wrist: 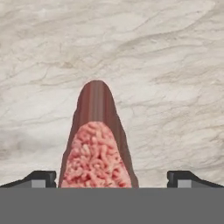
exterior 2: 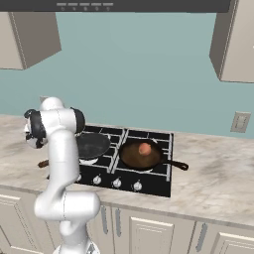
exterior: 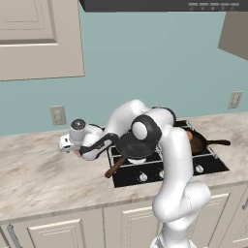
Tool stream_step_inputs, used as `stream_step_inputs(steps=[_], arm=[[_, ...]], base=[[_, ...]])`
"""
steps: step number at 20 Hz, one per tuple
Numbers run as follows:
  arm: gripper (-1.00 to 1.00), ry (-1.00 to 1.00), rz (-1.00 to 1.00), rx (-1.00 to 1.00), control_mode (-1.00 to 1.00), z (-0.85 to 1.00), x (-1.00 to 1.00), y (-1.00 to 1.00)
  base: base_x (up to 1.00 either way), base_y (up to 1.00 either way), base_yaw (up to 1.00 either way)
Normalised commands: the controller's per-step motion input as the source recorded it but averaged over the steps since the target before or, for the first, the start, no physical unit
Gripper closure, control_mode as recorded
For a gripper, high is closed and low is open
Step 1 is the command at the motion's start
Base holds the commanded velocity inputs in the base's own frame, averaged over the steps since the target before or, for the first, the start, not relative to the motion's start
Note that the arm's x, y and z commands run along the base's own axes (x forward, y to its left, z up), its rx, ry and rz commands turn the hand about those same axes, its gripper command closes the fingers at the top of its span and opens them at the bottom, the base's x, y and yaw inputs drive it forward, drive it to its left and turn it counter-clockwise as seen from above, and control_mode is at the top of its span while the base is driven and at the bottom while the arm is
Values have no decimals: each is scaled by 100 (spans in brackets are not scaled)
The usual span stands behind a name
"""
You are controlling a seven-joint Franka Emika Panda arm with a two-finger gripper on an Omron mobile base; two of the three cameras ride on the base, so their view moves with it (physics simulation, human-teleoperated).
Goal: Place both pans onto different burners. Then place the onion and the steak on different pans.
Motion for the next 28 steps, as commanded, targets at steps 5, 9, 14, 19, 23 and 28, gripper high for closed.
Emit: stream_step_inputs(steps=[5,9,14,19,23,28], arm=[[-100,0,-2,0,-100,-23,24,13],[100,0,-1,0,-100,-17,15,6],[100,0,0,0,-100,-5,2,0],[100,0,0,0,-100,6,-2,-3],[100,-1,-1,0,-100,30,-15,-18],[100,-3,-1,2,-100,47,-21,-22]], base=[[0,0,0],[0,0,0],[0,0,0],[0,0,0],[0,0,0],[0,0,0]])
